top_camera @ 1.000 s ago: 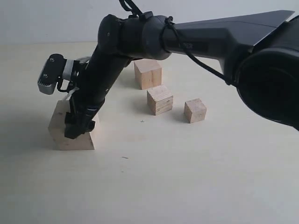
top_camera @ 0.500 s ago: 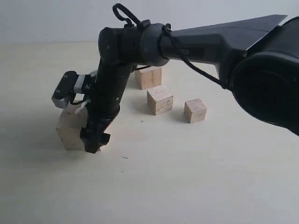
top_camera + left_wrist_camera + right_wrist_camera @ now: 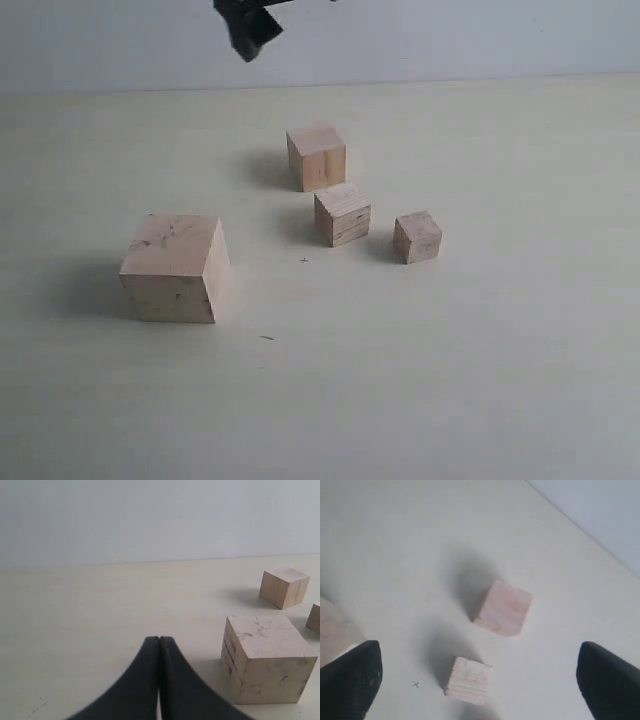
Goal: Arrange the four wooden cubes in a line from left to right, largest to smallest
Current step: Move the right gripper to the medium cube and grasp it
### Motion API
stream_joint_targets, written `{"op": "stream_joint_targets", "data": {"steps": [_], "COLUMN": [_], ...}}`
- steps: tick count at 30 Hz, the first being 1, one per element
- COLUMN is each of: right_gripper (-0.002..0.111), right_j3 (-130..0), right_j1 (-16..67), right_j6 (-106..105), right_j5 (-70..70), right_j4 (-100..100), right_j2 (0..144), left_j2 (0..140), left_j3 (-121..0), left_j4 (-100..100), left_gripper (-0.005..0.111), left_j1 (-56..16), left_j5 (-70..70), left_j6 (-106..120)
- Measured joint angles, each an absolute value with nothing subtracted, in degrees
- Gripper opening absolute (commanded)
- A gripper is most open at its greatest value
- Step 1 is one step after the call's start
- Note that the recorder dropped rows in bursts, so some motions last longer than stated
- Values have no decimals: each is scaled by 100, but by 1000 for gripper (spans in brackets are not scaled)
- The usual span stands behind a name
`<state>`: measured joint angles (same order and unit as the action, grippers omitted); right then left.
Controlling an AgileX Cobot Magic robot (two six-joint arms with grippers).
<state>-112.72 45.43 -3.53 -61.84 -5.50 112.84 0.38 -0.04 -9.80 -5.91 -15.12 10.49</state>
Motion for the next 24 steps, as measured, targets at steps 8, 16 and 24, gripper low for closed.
{"op": "stream_joint_targets", "data": {"steps": [8,16,24], "right_gripper": [105,105,105], "right_j3": [-11250,-11245,-11245], "right_j1": [4384,4384,4162], "right_j6": [1260,1758,1919], "right_j5": [-5895,-5352,-4471], "right_j4": [-1040,-1664,-1469], "right_j2": [12145,13166,13559], "left_j2": [38,38,38], "left_j3": [-4,-4,-4], "left_j4": [-980,-980,-980], "left_gripper": [0,0,0], "left_j1": [-591,-591,-591], "left_j5": [-1512,-1512,-1512], "left_j6": [1049,1049,1049]}}
